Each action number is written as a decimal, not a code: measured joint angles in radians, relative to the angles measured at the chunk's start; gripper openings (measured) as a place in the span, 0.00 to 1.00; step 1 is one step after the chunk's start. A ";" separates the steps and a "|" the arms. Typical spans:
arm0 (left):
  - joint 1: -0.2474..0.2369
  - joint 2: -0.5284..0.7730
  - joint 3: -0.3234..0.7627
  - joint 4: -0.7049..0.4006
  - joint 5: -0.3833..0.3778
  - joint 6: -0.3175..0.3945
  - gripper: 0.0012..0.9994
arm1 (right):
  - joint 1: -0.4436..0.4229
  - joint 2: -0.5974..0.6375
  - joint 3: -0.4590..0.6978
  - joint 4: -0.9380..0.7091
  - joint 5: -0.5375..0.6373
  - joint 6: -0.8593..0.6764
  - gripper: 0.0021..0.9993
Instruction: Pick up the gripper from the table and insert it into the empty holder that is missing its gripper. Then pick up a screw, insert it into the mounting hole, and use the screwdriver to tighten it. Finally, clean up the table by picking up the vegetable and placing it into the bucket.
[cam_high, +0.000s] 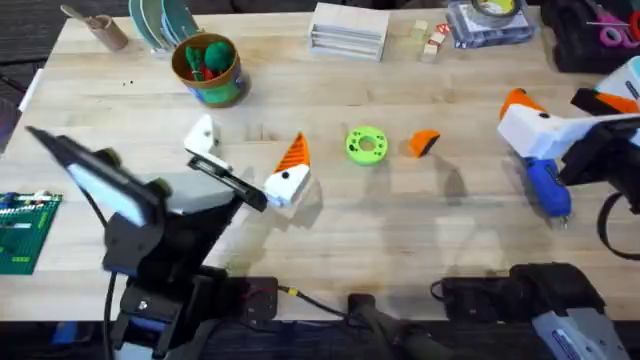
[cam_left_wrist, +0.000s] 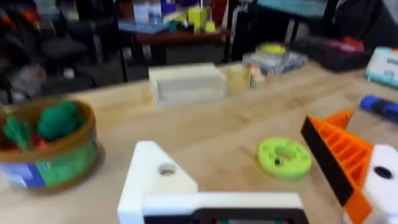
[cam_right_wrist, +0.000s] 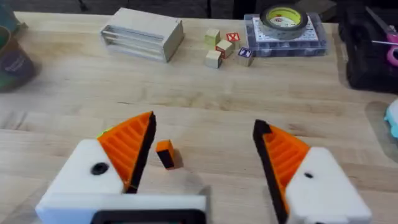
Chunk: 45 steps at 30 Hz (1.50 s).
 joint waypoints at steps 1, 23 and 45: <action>0.000 0.000 0.000 -0.039 0.000 -0.001 0.99 | 0.000 0.000 0.000 0.000 0.000 0.000 0.99; 0.000 0.000 0.000 -0.087 0.000 -0.004 0.99 | 0.000 0.000 0.000 0.000 0.000 0.000 0.99; 0.000 0.000 0.000 -0.087 0.000 -0.004 0.99 | 0.000 0.000 0.000 0.000 0.000 0.000 0.99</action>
